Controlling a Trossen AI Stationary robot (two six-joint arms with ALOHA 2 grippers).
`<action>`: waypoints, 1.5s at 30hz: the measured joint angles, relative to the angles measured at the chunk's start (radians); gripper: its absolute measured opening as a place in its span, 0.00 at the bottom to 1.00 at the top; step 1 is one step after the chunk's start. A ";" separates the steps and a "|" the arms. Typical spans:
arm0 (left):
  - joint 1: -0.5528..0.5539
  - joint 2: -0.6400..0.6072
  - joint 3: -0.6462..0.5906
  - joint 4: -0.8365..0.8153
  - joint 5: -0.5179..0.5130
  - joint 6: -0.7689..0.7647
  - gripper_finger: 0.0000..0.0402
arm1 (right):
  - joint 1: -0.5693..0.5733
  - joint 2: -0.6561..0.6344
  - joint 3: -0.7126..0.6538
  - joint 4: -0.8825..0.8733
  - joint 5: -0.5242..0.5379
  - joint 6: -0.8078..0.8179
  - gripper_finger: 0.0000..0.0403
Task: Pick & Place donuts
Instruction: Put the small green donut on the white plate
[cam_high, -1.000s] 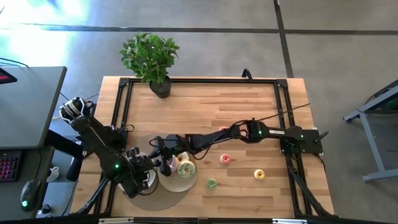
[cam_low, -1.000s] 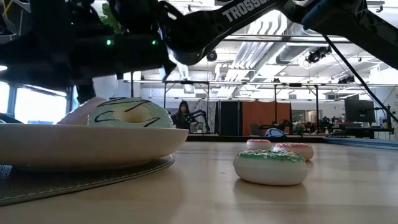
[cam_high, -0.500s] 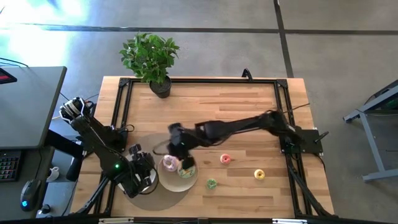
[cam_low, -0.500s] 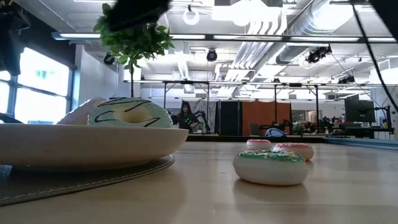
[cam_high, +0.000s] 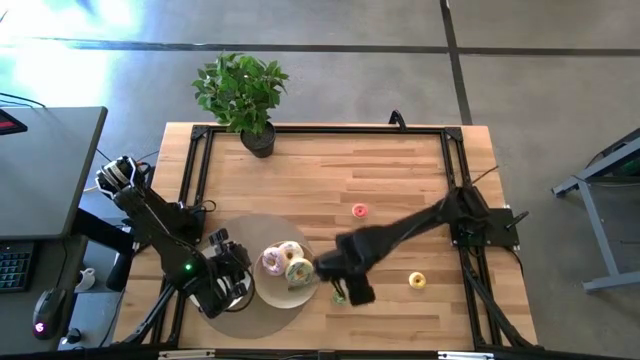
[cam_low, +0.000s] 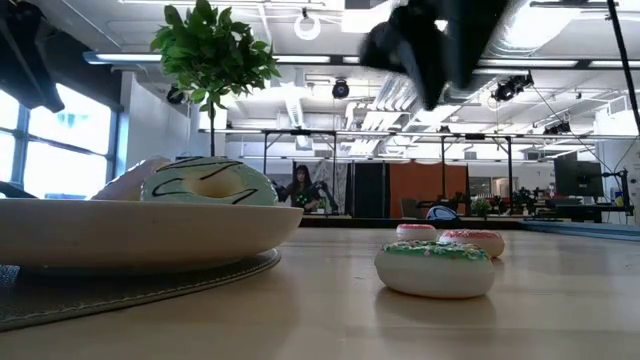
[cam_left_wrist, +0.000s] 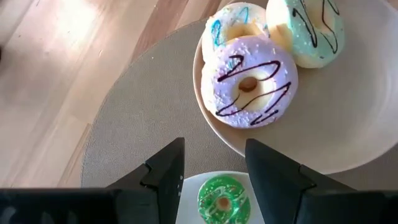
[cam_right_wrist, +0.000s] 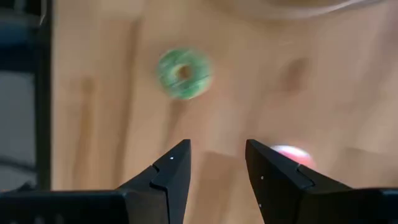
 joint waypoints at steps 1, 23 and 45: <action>0.000 0.000 0.000 0.000 0.001 0.000 0.41 | 0.017 0.001 -0.039 0.046 -0.017 0.008 0.37; 0.000 0.000 0.029 -0.230 -0.028 -0.156 0.41 | 0.085 0.001 -0.416 0.653 0.162 0.198 0.17; 0.000 -0.047 0.244 -0.523 -0.156 -0.304 0.41 | -0.041 0.045 -0.305 1.456 0.321 -0.081 0.01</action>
